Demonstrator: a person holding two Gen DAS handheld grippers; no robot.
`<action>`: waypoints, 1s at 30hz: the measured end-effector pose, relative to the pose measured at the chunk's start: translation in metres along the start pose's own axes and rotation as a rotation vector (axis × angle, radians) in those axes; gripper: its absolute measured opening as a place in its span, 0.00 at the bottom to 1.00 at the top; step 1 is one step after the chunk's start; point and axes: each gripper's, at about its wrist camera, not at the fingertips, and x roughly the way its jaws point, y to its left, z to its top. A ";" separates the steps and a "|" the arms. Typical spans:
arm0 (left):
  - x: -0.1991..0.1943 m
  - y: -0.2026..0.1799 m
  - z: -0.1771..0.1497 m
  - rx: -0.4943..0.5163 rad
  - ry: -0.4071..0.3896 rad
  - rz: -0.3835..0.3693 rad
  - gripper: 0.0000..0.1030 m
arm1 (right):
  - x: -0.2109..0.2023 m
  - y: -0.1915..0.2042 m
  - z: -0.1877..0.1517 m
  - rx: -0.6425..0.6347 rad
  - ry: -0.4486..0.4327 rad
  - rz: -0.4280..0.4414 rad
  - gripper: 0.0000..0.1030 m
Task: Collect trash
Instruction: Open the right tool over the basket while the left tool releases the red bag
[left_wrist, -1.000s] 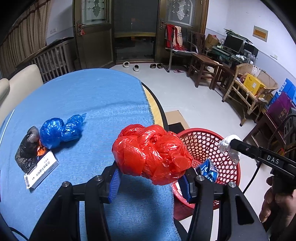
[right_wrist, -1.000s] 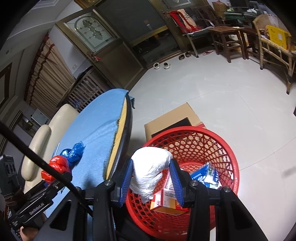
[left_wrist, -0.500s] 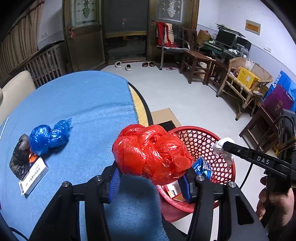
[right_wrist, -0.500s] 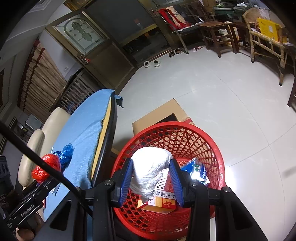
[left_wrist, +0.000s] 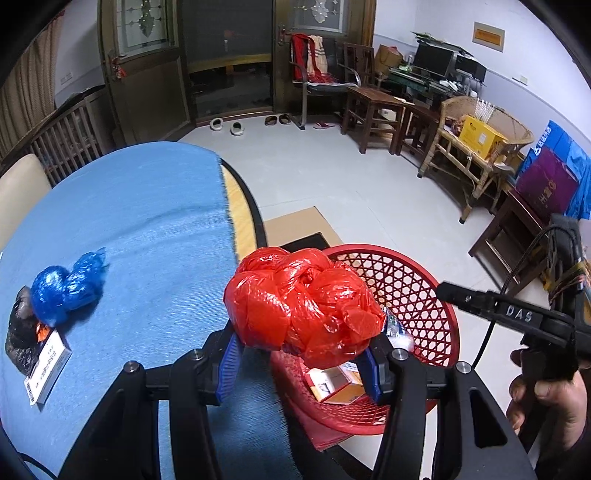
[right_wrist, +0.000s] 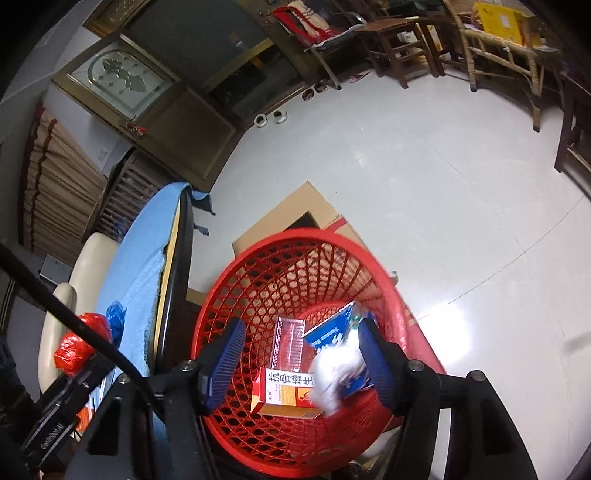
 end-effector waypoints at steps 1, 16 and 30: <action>0.002 -0.002 0.001 0.007 0.004 -0.003 0.54 | -0.003 -0.001 0.002 0.003 -0.010 0.000 0.65; 0.034 -0.035 0.007 0.076 0.094 -0.029 0.54 | -0.034 -0.010 0.016 0.028 -0.083 0.012 0.65; 0.050 -0.050 0.011 0.104 0.138 -0.038 0.63 | -0.048 -0.011 0.017 0.026 -0.111 0.009 0.65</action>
